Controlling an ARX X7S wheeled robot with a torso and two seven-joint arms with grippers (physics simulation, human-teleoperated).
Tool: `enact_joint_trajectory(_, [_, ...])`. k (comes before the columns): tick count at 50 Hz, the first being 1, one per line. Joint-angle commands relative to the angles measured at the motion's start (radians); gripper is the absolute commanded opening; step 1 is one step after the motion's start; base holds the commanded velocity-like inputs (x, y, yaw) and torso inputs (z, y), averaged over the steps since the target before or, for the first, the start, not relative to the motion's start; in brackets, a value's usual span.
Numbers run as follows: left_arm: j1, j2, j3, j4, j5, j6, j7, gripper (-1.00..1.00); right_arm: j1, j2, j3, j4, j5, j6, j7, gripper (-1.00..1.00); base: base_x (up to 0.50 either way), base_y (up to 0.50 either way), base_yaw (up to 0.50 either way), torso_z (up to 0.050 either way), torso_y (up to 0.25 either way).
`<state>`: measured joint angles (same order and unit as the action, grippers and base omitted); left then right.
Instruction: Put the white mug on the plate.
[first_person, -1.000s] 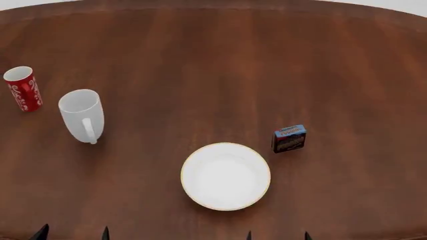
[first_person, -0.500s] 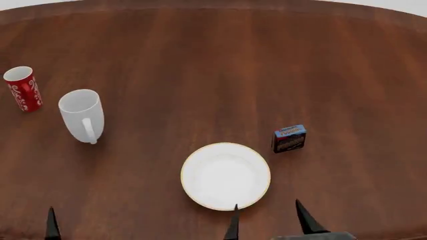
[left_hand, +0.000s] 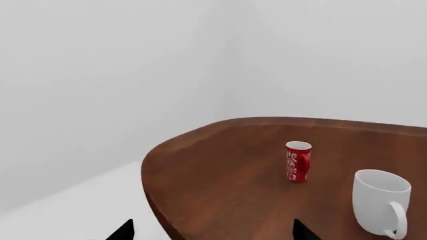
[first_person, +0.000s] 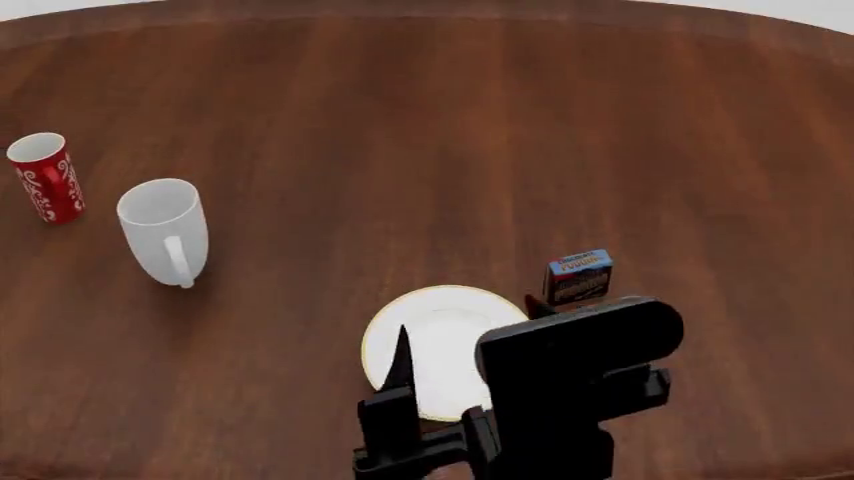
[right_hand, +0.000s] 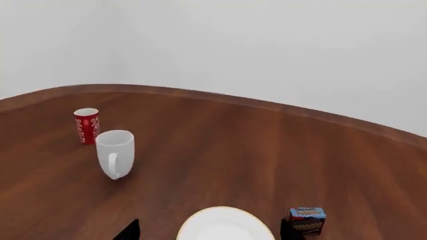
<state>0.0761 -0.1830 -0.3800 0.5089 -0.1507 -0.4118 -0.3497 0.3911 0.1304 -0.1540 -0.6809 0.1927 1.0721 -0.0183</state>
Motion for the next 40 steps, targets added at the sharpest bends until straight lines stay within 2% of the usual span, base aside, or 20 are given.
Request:
enact_joint_trajectory(1, [0.045, -0.005, -0.077, 0.074, -0.019, -0.033, -0.036, 1.00, 0.236, -0.061, 0.064, -0.103, 0.119, 0.390, -0.051, 1.00, 0.00, 0.00, 0.00, 0.000, 0.000])
enact_joint_trajectory(7, [0.051, -0.007, -0.085, 0.056, -0.025, -0.012, -0.034, 1.00, 0.312, -0.114, 0.137, -0.103, 0.186, 0.497, -0.037, 1.00, 0.00, 0.00, 0.00, 0.000, 0.000])
enact_joint_trajectory(11, [0.048, -0.009, -0.076, 0.040, -0.021, 0.004, -0.032, 1.00, 0.343, -0.078, 0.161, -0.062, 0.393, 0.498, 0.119, 1.00, 0.00, 0.00, 0.00, 0.000, 0.000])
enact_joint_trajectory(14, [0.045, -0.009, -0.065, 0.018, -0.013, 0.023, -0.031, 1.00, 0.360, -0.064, 0.166, -0.031, 0.474, 0.495, 0.184, 1.00, 0.00, 0.00, 0.00, 0.000, 0.000])
enact_joint_trajectory(22, [0.048, -0.011, -0.061, -0.010, -0.019, 0.049, -0.025, 1.00, 0.364, -0.067, 0.189, -0.002, 0.515, 0.469, 0.216, 1.00, 0.00, 0.05, 0.00, 0.000, 0.000])
enact_joint_trajectory(40, [0.041, -0.010, -0.026, -0.029, -0.016, 0.056, -0.032, 1.00, 0.337, -0.052, 0.228, -0.005, 0.587, 0.436, 0.244, 1.00, 0.05, 0.38, 0.00, 0.000, 0.000])
